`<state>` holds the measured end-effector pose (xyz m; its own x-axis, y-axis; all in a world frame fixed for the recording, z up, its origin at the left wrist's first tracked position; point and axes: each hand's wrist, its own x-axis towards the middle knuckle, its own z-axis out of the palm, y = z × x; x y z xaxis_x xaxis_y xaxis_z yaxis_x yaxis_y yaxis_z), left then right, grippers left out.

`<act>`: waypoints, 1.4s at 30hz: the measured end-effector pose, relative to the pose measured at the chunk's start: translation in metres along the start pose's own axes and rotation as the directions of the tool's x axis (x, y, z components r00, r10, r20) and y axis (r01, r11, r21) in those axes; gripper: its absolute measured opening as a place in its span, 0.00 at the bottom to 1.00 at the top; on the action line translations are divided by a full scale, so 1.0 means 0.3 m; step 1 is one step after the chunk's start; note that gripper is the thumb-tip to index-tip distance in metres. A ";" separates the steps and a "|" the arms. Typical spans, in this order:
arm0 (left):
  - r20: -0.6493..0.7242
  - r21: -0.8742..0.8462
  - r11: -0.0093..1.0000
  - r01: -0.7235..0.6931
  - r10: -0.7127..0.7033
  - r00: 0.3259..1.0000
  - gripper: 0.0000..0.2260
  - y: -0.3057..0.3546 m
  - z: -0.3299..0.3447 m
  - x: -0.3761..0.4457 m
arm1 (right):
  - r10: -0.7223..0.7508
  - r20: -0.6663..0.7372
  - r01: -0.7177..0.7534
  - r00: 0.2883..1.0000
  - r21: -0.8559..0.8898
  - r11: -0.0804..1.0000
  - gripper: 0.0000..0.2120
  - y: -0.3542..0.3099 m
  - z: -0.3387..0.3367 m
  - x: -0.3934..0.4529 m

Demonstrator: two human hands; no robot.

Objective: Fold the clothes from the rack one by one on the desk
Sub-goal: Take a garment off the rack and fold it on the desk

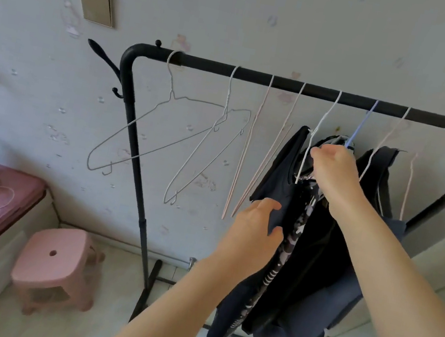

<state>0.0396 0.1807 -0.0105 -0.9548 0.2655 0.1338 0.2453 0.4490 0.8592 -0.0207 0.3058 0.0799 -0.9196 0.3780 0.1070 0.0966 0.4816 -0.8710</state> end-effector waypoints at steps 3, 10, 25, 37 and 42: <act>-0.027 0.000 1.000 0.023 -0.023 0.999 0.20 0.019 0.066 0.082 | 0.170 0.088 -0.184 0.982 0.189 0.965 0.19 0.013 -0.008 0.110; -0.104 0.022 0.998 0.057 -0.054 0.993 0.19 0.035 0.140 0.174 | 0.270 0.426 -0.472 0.864 0.496 0.729 0.13 0.016 -0.027 0.231; -0.172 0.073 0.996 0.059 -0.045 0.984 0.12 0.097 0.105 0.201 | 0.185 0.503 -0.462 0.844 0.509 0.726 0.14 -0.054 -0.082 0.244; -0.081 0.043 0.999 -0.010 0.013 0.997 0.12 0.140 0.088 -0.135 | 0.156 0.473 -0.418 0.867 0.522 0.743 0.14 -0.044 -0.172 -0.083; 0.032 -0.073 0.997 -0.006 0.008 0.999 0.13 0.154 0.083 -0.360 | 0.190 0.396 -0.380 0.898 0.484 0.788 0.04 -0.023 -0.211 -0.297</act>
<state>0.1583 0.1940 0.0023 -0.9469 0.2962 0.1250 0.2380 0.3843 0.8920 0.0847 0.3188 0.1067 -0.9585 0.1184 -0.2594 0.2415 -0.1471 -0.9592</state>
